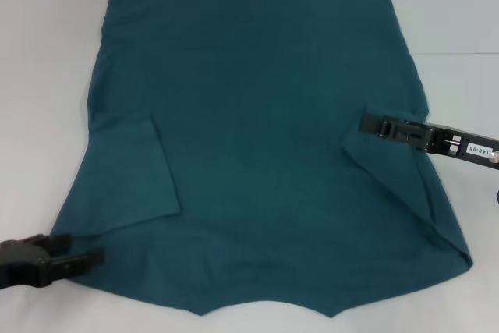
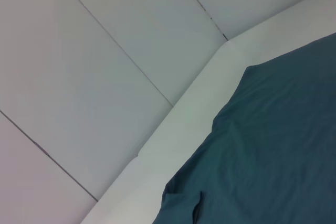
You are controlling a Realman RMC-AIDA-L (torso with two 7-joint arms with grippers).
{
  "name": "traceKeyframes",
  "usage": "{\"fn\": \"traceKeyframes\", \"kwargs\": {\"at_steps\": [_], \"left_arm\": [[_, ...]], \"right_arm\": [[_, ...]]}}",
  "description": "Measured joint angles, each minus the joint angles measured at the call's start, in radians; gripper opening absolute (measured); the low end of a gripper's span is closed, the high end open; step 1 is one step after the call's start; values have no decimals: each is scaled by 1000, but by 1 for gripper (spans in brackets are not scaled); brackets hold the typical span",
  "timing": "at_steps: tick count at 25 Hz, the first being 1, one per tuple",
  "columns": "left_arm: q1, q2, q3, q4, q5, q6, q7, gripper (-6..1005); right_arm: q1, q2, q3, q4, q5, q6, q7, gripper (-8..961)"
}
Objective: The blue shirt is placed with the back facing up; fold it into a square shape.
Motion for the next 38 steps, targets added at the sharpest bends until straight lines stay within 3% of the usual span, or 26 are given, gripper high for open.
{"fn": "traceKeyframes", "kwargs": {"at_steps": [9, 22, 38], "left_arm": [[13, 1, -73, 48, 2, -16, -4, 887], [9, -4, -67, 13, 30, -84, -7, 888], [-2, -4, 32, 2, 50, -67, -8, 888]], "right_arm": [[0, 0, 0, 0, 0, 3, 0, 940], [3, 1, -1, 0, 0, 11, 1, 939], [8, 0, -1, 0, 0, 7, 7, 938]]}}
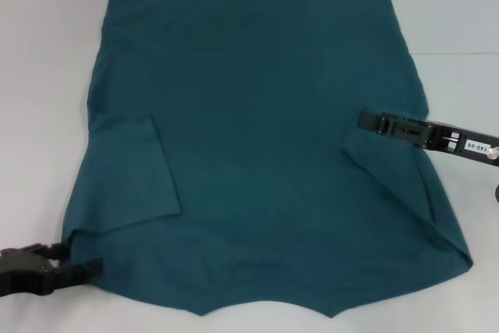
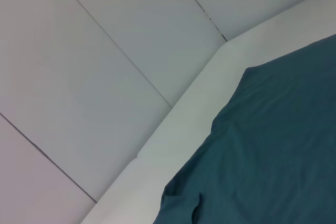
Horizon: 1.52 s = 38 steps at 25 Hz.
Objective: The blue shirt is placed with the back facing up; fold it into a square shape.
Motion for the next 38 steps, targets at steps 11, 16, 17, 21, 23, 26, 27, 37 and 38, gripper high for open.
{"fn": "traceKeyframes", "kwargs": {"at_steps": [11, 16, 17, 21, 23, 26, 27, 37, 38], "left_arm": [[-25, -2, 32, -13, 3, 53, 0, 887], [-45, -2, 35, -36, 4, 74, 5, 886], [-47, -2, 39, -39, 5, 73, 5, 886], [-49, -2, 48, -41, 5, 67, 3, 885], [-49, -2, 48, -41, 5, 67, 1, 884], [-50, -2, 49, -41, 3, 66, 0, 884], [-54, -1, 49, -41, 4, 63, 0, 883], [-59, 2, 56, -38, 12, 8, -35, 562], [-59, 2, 56, -37, 12, 5, -36, 469]], "right_arm": [[-2, -3, 0, 0, 0, -1, 7, 932], [-2, -3, 0, 0, 0, 1, 7, 930], [-2, -3, 0, 0, 0, 1, 7, 930], [-3, -3, 0, 0, 0, 2, 7, 928], [-4, -3, 1, 0, 0, 2, 7, 927], [-5, -3, 2, 0, 0, 2, 7, 925], [-5, -3, 2, 0, 0, 1, 7, 925], [-9, -3, 2, 0, 2, -5, 7, 920], [-9, -3, 3, -1, 2, -5, 7, 920]]}}
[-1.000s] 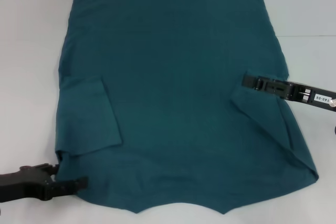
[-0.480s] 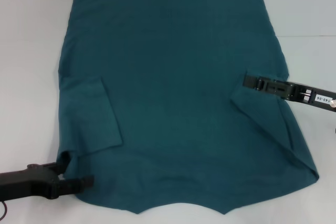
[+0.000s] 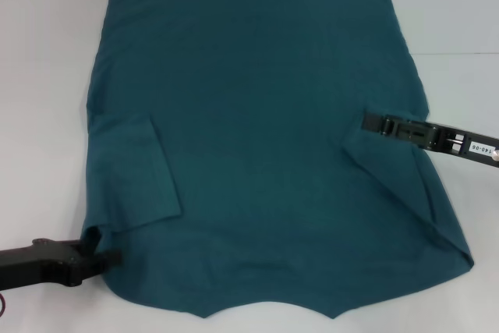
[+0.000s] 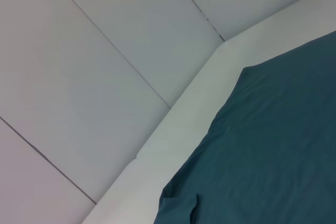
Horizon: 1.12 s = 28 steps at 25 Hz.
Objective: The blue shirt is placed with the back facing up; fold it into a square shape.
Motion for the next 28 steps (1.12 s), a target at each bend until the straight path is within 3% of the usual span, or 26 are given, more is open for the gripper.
{"fn": "traceKeyframes", "kwargs": {"at_steps": [5, 12, 16, 28], "left_arm": [[1, 0, 0, 3, 3, -3, -8, 259], [-1, 1, -4, 13, 15, -1, -17, 122], [4, 3, -8, 45, 15, 15, -38, 44], [-2, 5, -13, 51, -3, 54, -58, 31]], "right_arm": [[-2, 0, 3, -1, 1, -1, 0, 918], [-1, -3, 6, -1, 1, -3, 0, 914], [-4, -15, 6, -1, -4, -3, 8, 912], [-44, -131, -5, -13, -143, -65, 241, 907]]}}
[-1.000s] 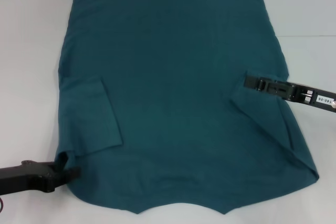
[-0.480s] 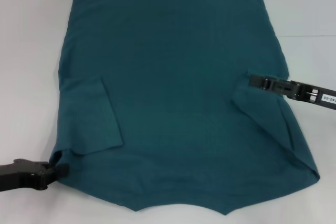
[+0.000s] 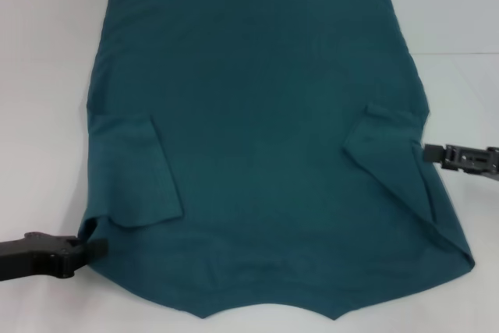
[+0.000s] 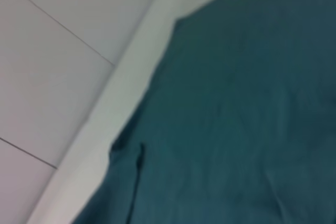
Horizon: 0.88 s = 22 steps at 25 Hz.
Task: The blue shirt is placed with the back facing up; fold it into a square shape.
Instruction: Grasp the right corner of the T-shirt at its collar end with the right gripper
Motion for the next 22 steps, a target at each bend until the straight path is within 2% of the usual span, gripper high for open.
{"fn": "traceKeyframes", "kwargs": {"at_steps": [3, 10, 16, 22], "left_arm": [[-1, 0, -1, 0, -6, 2, -8, 32], [-7, 1, -5, 0, -9, 3, -10, 32], [-12, 2, -6, 0, -9, 4, -11, 32], [-16, 2, -5, 0, -9, 4, -11, 32]], "right_arm": [[-18, -13, 3, 0, -31, -18, 23, 905], [-71, -15, 7, 0, -36, -6, 25, 889], [-93, -8, 9, -2, -49, 61, 26, 875], [-72, 7, 6, -1, -115, 113, 47, 864]]}}
